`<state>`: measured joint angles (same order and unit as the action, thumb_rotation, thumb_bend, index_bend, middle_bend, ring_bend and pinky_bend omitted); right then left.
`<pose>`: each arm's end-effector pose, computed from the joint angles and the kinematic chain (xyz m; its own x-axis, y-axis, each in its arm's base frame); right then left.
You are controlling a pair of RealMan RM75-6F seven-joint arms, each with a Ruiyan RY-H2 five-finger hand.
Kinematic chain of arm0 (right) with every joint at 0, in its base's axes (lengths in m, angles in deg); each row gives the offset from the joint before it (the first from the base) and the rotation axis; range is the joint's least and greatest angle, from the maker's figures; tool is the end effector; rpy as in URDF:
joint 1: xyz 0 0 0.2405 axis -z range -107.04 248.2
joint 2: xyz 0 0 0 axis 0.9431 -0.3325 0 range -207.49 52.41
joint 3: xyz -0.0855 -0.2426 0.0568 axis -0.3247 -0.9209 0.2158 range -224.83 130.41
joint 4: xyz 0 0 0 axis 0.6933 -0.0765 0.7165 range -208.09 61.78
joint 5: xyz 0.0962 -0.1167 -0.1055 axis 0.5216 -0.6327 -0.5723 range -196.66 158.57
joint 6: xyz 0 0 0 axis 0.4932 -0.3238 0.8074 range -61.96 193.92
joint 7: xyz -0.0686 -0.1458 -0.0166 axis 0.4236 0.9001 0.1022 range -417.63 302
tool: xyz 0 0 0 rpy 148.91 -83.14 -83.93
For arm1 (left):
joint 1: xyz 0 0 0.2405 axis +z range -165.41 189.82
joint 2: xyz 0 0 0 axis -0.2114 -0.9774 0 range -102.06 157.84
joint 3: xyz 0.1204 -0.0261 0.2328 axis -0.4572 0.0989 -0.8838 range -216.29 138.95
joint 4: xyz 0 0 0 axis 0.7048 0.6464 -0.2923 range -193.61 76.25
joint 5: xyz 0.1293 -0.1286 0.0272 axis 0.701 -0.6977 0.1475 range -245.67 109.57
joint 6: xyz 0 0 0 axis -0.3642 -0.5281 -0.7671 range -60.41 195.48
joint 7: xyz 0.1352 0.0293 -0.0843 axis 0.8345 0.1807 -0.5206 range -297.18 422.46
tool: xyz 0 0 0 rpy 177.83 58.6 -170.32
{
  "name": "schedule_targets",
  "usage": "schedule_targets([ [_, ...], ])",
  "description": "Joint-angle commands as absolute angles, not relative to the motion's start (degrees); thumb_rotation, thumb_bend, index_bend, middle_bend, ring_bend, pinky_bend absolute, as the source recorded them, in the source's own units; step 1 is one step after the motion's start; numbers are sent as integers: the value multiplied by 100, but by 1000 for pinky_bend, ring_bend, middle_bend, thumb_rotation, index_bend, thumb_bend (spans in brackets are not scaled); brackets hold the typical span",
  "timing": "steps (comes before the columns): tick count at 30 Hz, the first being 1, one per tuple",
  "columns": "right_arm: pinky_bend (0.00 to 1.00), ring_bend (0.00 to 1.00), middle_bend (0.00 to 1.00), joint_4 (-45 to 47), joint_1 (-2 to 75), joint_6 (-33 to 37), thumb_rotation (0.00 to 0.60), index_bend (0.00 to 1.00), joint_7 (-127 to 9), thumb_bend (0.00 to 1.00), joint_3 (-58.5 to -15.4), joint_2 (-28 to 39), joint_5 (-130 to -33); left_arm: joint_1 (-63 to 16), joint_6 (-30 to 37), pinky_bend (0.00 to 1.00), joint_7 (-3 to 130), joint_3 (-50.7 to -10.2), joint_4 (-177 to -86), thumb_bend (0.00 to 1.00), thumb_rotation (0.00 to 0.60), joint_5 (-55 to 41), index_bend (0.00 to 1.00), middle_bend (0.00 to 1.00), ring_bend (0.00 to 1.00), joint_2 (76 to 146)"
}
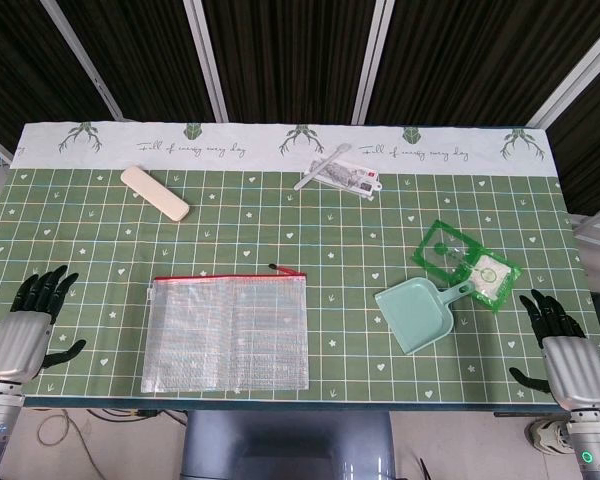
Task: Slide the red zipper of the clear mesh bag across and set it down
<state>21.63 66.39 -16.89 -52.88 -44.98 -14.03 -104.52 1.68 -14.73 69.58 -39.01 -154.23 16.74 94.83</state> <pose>-0.3073 -0.1911 0.1784 0.4437 -0.0592 0.8942 -0.8957 0.0025 0.4446 -0.2842 0.2141 0.1505 0.4195 0.0746 0.9047 0.9062 -0.0933 -0.4125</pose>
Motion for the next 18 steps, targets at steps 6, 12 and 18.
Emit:
schedule_targets([
  [6, 208, 0, 0, 2203, 6665, -1730, 600, 0, -5325, 155, -4497, -1455, -10462, 170, -1431, 0, 6968, -3898, -15445, 144, 600, 1707, 0, 0, 0, 9474],
  [12, 208, 0, 0, 2203, 6668, -1723, 600, 0, -5305, 155, -4481, -1441, -10417, 153, -1369, 0, 7027, -3878, -15484, 144, 600, 1690, 0, 0, 0, 9491],
  [18, 208, 0, 0, 2187, 6650, -1660, 600, 0, -5286, 154, -4452, -1398, -10316, -8, -1253, 0, 7346, -3751, -15613, 144, 600, 1716, 0, 0, 0, 9493],
])
